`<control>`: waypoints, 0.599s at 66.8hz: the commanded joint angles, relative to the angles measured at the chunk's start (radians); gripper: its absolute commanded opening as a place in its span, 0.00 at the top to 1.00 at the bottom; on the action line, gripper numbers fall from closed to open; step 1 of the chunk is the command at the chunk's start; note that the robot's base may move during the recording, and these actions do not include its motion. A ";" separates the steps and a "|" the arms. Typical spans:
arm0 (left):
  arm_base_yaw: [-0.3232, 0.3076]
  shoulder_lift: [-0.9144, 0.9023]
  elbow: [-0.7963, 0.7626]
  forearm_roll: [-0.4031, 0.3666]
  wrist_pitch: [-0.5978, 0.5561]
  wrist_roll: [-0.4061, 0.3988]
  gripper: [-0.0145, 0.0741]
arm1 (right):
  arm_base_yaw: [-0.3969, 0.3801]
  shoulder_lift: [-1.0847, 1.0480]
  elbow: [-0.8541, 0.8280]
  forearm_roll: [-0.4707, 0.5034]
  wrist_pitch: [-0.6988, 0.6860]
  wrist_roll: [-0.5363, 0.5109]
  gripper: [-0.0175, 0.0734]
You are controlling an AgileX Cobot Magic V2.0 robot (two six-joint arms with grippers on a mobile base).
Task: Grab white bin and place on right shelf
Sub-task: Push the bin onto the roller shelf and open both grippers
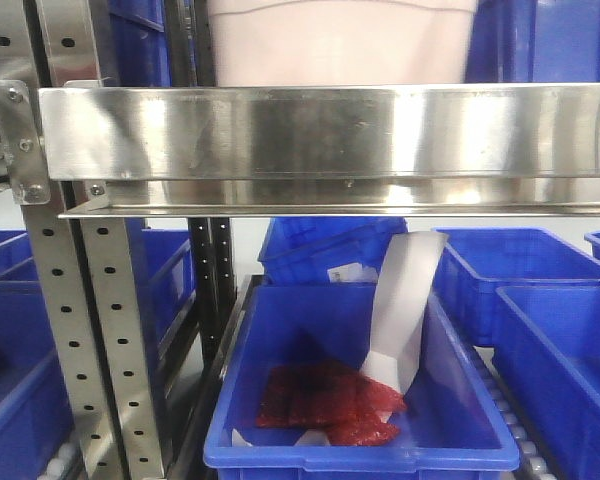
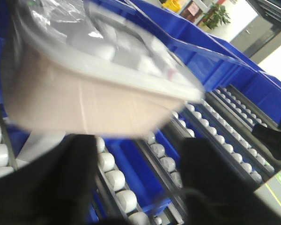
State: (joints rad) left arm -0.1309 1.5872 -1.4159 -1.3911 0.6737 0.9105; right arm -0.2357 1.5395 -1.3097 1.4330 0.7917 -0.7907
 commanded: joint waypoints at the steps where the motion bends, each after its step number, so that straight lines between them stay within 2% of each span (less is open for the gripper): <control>1: 0.002 -0.045 -0.038 -0.058 0.005 0.008 0.73 | -0.006 -0.043 -0.040 0.047 0.030 -0.014 0.37; 7: 0.002 -0.045 -0.038 -0.063 0.005 0.008 0.86 | -0.006 -0.043 -0.040 0.048 0.027 -0.014 0.58; 14: 0.002 -0.045 -0.040 -0.078 -0.009 0.010 0.97 | -0.006 -0.043 -0.040 0.048 0.021 -0.014 0.74; 22: 0.007 -0.048 -0.042 -0.072 -0.014 0.006 0.98 | -0.008 -0.046 -0.040 0.048 0.010 0.025 0.74; 27: 0.007 -0.069 -0.042 -0.058 -0.070 -0.014 0.97 | -0.008 -0.058 -0.040 0.030 -0.012 0.047 0.73; 35: 0.004 -0.140 -0.042 0.020 -0.197 -0.049 0.97 | -0.001 -0.109 -0.040 -0.090 -0.064 0.095 0.73; 40: -0.010 -0.185 -0.040 0.111 -0.279 -0.093 0.97 | 0.011 -0.153 -0.040 -0.204 -0.126 0.146 0.73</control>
State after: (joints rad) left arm -0.1278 1.4848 -1.4175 -1.3053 0.4839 0.8548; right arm -0.2337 1.4643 -1.3097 1.2640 0.7212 -0.6847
